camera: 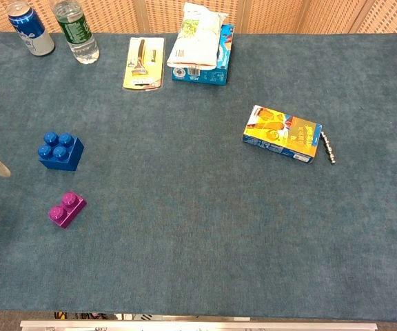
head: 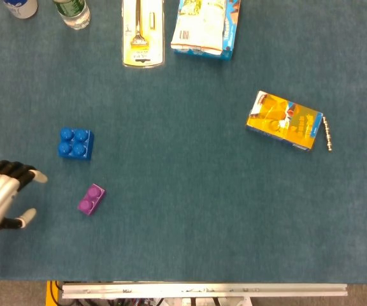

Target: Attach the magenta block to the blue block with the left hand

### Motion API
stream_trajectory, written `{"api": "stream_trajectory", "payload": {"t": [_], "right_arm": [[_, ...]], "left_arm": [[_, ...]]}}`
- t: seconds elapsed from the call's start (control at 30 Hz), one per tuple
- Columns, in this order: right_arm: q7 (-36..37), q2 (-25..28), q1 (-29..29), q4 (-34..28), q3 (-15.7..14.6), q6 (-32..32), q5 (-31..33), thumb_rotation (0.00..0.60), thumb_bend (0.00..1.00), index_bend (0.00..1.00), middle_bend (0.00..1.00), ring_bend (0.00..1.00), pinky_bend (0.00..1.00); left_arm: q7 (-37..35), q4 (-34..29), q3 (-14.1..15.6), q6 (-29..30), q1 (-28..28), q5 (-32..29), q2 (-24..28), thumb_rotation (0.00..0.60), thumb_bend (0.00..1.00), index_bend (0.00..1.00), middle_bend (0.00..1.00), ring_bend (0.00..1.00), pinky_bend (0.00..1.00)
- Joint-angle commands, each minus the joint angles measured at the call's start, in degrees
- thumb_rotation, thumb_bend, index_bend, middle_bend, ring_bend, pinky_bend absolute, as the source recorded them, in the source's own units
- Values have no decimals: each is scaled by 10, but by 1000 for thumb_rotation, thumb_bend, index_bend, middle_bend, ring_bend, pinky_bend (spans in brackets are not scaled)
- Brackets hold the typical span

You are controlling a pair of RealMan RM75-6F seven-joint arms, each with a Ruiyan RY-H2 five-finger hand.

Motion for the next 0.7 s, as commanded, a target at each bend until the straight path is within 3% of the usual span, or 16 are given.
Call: {"api": "stream_trajectory", "payload": {"t": [0.03, 0.7], "right_arm": [[1, 0, 0, 0, 0, 1, 0, 600, 280, 505, 510, 444, 473], [7, 2, -6, 4, -2, 5, 2, 600, 280, 505, 510, 444, 473]], "left_arm": [[8, 1, 3, -8, -9, 8, -7, 600, 297, 254, 286, 217, 185], [78, -8, 6, -67, -50, -11, -66, 600, 297, 176, 230, 211, 183]]}}
